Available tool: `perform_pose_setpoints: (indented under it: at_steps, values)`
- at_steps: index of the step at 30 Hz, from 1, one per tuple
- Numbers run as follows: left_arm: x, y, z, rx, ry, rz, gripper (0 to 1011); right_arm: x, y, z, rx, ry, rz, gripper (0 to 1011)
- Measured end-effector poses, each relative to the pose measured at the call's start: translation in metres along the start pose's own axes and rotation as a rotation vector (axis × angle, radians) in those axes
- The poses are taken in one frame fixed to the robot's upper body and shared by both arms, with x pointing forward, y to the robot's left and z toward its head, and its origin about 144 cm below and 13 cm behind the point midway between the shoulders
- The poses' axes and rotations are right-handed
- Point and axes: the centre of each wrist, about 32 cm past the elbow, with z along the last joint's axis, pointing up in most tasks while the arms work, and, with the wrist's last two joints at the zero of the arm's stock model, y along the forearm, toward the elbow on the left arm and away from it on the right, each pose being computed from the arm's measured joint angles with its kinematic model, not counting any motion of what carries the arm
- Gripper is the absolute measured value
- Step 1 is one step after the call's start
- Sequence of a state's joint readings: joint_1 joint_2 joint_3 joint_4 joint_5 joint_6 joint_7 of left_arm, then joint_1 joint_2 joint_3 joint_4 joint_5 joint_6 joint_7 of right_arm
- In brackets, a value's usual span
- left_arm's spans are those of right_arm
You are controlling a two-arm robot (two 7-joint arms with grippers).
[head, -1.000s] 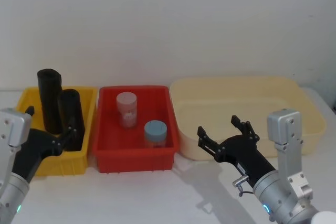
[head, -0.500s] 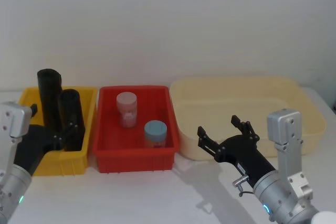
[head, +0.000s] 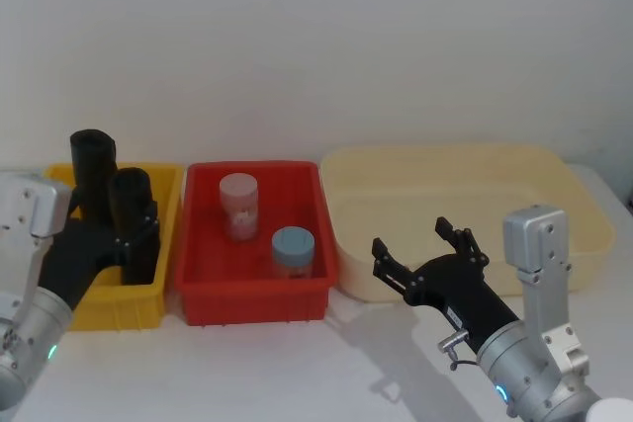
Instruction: Pick up the garbage bag with the one hand and transfer it to the other hand.
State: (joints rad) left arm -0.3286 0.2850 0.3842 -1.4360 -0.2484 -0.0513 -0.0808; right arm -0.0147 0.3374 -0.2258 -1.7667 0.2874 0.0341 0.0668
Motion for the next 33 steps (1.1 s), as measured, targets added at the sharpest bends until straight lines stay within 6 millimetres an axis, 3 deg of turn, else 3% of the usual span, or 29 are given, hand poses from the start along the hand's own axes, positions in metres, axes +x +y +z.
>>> perform_pose_setpoints:
  at_steps: [13,22,29,33]
  values:
    - [0.004,-0.018,-0.004,-0.012,0.034,-0.033,999,0.000,0.000,0.000,0.000,0.000,0.000,1000]
    - [0.006,-0.024,-0.007,-0.036,0.075,-0.034,805,0.000,0.000,0.000,0.000,0.000,0.000,1000]
    - [0.007,-0.025,-0.005,-0.061,0.099,-0.029,557,0.000,0.000,0.000,0.000,0.000,0.000,1000]
    - [0.006,-0.024,-0.001,-0.082,0.105,-0.028,495,0.000,0.000,0.000,0.000,0.000,0.000,1000]
